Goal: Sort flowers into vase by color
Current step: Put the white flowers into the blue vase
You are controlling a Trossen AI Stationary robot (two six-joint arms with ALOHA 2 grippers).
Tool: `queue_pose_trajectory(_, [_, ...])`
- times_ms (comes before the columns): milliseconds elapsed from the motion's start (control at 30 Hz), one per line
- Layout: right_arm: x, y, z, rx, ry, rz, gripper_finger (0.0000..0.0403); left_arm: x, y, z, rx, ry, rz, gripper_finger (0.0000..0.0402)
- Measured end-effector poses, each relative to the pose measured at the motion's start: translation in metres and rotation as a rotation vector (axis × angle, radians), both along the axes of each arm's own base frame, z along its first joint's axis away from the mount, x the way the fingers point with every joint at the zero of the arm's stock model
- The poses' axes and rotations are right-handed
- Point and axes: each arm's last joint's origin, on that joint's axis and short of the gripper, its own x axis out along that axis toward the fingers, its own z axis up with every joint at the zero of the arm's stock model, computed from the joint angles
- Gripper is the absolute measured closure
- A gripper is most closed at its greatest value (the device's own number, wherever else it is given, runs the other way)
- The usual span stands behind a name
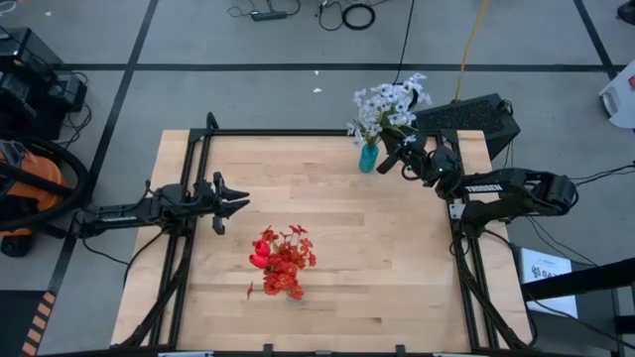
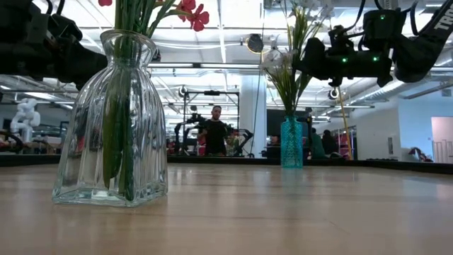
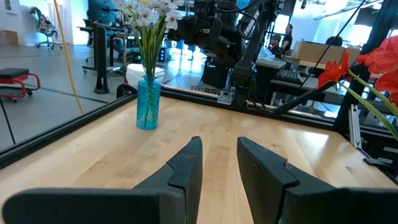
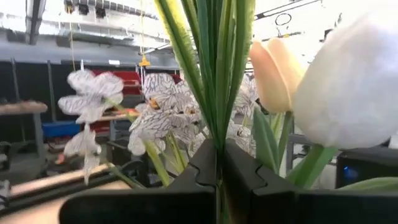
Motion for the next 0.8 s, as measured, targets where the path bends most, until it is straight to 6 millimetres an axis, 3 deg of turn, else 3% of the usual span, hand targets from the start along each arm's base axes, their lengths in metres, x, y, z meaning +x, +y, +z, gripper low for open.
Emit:
queue_pose_trajectory(167, [0.001, -0.001, -0.003, -0.042, 0.084, -0.022, 0.0402, 0.000, 0.000, 0.000, 0.000, 0.000, 0.000, 0.0295])
queue_pose_trajectory(800, [0.003, -0.002, -0.032, 0.184, 0.270, -0.004, 0.0403, 0.000, 0.000, 0.000, 0.000, 0.000, 0.000, 0.0295])
